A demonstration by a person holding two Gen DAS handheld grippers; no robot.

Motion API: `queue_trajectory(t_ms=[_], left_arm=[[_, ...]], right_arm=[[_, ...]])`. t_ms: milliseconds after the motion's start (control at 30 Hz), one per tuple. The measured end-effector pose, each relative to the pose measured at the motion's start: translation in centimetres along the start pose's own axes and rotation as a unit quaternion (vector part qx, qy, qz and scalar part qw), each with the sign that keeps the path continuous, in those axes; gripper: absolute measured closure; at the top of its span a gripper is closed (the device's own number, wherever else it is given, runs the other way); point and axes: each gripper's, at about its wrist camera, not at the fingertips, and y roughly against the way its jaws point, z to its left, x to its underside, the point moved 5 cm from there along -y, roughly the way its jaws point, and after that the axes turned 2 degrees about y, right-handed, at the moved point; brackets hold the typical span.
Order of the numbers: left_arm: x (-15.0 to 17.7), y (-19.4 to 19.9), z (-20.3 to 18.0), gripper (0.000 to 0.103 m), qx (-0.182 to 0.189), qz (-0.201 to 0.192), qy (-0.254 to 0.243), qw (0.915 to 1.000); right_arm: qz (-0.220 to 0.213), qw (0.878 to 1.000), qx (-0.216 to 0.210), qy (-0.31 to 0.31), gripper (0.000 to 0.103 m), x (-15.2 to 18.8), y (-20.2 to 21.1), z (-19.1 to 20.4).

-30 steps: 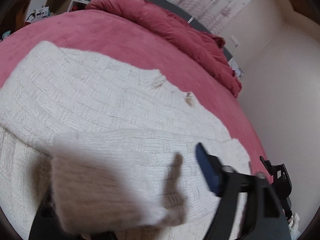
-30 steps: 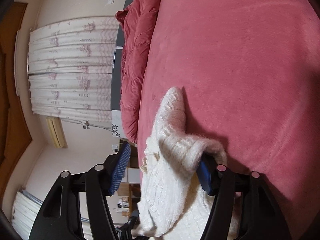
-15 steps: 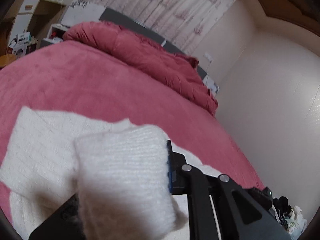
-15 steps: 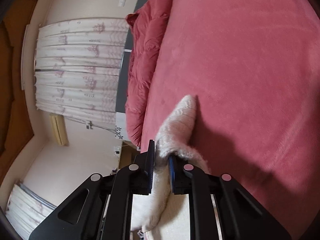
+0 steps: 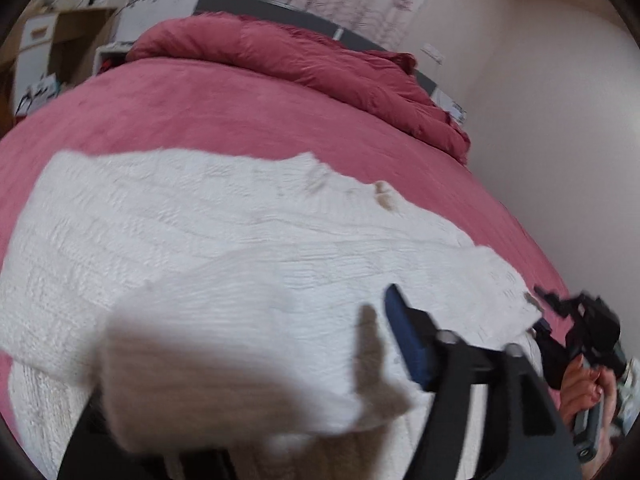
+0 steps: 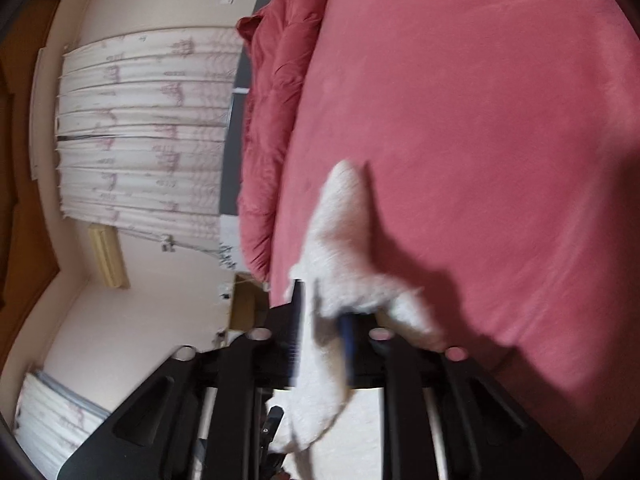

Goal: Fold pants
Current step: 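Fold the held sleeve across the sweater body with the right gripper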

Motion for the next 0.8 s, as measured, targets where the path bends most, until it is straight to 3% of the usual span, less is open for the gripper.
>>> queue_trajectory(t_ms=[33, 67, 133, 233, 300, 433, 533, 633, 800], left_arm=[[-0.1, -0.1, -0.1, 0.026, -0.002, -0.003, -0.007, 1.0000], [-0.1, 0.0, -0.2, 0.026, -0.005, -0.003, -0.010, 0.9999], [0.3, 0.2, 0.0, 0.027, -0.013, 0.000, -0.002, 0.9999], [0.1, 0.2, 0.7, 0.035, -0.024, 0.002, 0.015, 0.9996], [0.0, 0.3, 1.0, 0.038, -0.026, 0.005, 0.029, 0.9992], [-0.8, -0.3, 1.2, 0.050, -0.035, -0.001, 0.035, 0.9988], [-0.3, -1.8, 1.6, 0.056, -0.058, 0.016, 0.036, 0.9975], [0.0, -1.8, 1.4, 0.056, -0.062, 0.011, 0.021, 0.9978], [0.3, -1.0, 1.6, 0.056, -0.067, 0.015, 0.000, 0.9977]], right_arm=[[0.004, 1.000, -0.001, -0.003, 0.042, 0.3, -0.1, 0.2], [0.004, 1.000, -0.006, -0.003, 0.034, 0.5, -0.2, 0.5], [-0.004, 1.000, 0.016, 0.027, 0.034, 0.5, -0.6, 1.2], [-0.010, 0.997, 0.044, 0.069, 0.047, -0.4, -1.6, 1.7], [-0.005, 0.996, 0.059, 0.070, 0.096, -1.0, -2.2, 1.1], [-0.050, 0.996, 0.050, 0.045, 0.097, -2.0, -0.4, 0.5], [-0.050, 0.996, 0.064, 0.033, 0.097, -2.1, -0.1, -0.5], [-0.051, 0.996, 0.074, 0.013, 0.099, -1.9, -0.3, -2.3], [-0.038, 0.995, 0.090, 0.010, 0.096, -1.6, 0.3, -2.1]])
